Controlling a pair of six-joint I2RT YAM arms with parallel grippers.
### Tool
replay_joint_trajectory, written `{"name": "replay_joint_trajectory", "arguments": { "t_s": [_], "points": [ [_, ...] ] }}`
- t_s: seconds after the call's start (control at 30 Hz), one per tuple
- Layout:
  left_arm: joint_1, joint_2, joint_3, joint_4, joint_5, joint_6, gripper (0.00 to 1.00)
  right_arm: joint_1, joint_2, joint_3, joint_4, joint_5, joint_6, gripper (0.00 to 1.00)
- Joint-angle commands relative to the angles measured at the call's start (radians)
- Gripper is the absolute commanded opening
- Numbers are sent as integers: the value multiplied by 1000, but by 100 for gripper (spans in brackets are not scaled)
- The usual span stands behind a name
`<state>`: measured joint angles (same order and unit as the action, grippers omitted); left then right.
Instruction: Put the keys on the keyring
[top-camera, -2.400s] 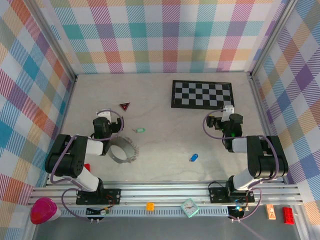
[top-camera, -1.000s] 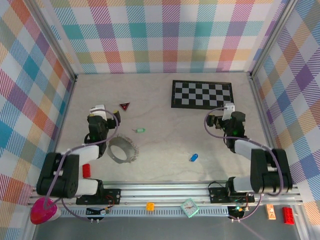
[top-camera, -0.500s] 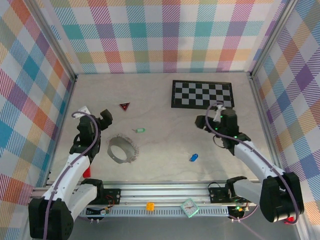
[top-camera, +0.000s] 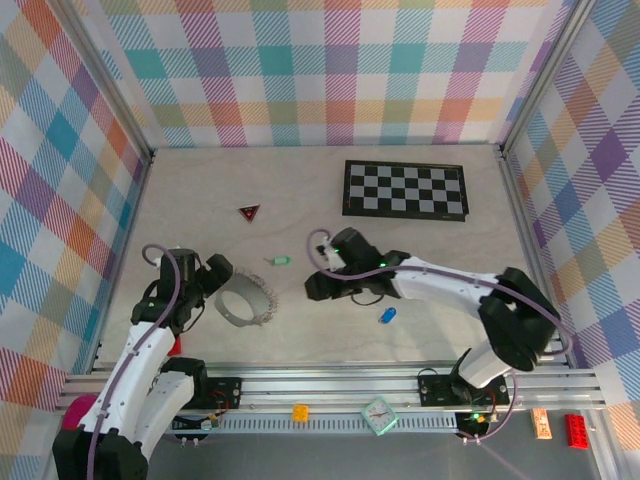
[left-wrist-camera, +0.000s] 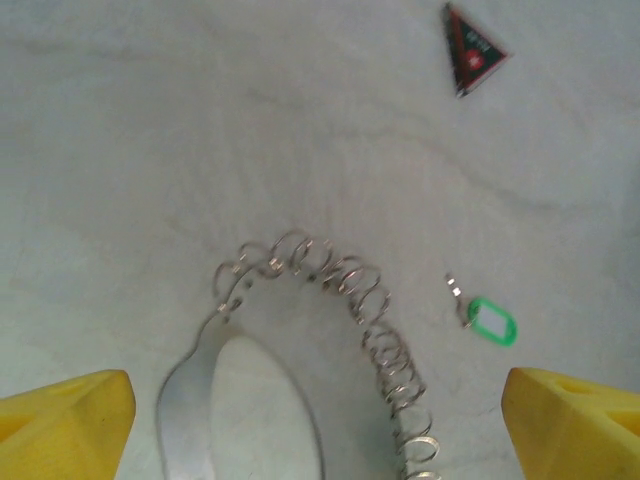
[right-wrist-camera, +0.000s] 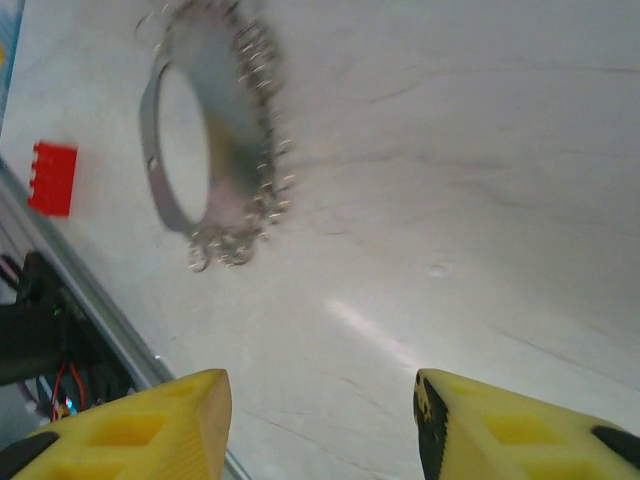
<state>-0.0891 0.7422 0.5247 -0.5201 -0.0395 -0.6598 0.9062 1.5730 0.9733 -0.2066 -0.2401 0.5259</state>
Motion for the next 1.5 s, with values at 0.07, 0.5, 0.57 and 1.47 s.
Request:
{"name": "replay_joint_trajectory", "arguments": {
  "t_s": [0.07,0.5,0.57,1.47],
  "points": [
    [2,-86,57,-231,-121,-95,96,130,147,195,-96,-11,-140,50],
    [3,-329,121,-421,-350,-187,97,221,508,624,-311,-29,-241,46],
    [3,-352,129,-443,-366,-192,96,223,549,688,-376,-8,-262,44],
    [2,-443,154,-507,-405,-202,90,255,784,1014,-666,43,-347,30]
  ]
}}
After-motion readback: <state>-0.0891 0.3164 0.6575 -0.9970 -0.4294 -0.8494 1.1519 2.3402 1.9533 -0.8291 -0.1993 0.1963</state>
